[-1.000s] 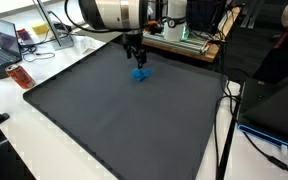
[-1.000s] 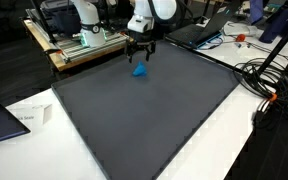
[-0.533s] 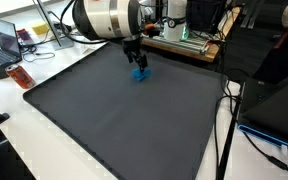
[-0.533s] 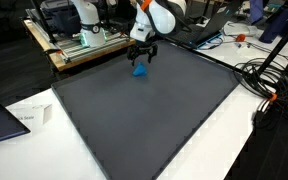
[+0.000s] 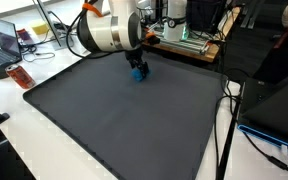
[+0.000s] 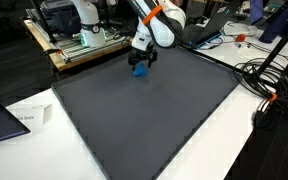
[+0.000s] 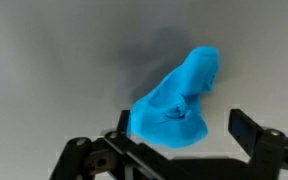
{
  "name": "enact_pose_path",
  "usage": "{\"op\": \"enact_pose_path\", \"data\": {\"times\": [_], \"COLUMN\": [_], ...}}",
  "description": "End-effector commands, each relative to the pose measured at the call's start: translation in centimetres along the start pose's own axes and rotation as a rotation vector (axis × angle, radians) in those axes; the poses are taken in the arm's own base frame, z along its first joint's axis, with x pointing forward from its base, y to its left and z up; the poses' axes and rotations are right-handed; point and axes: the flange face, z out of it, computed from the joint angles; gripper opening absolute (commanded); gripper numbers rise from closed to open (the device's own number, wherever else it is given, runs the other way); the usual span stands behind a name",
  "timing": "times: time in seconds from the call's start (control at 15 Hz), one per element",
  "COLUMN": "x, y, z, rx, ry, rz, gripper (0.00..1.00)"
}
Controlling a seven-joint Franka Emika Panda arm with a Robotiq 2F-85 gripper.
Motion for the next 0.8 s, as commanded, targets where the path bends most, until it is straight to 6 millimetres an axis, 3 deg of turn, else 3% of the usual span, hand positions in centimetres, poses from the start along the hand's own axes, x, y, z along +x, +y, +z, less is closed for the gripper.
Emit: {"op": "enact_pose_path", "data": {"times": [0.0, 0.27, 0.73], "x": [1.3, 1.4, 0.5], "y": [0.3, 0.1, -0.2], "z": [0.8, 1.0, -0.5], "rx": [-0.028, -0.052, -0.073], "ry": [0.016, 0.021, -0.016], "rz": [0.003, 0.005, 0.007], "gripper": [0.74, 0.45, 0.05]}}
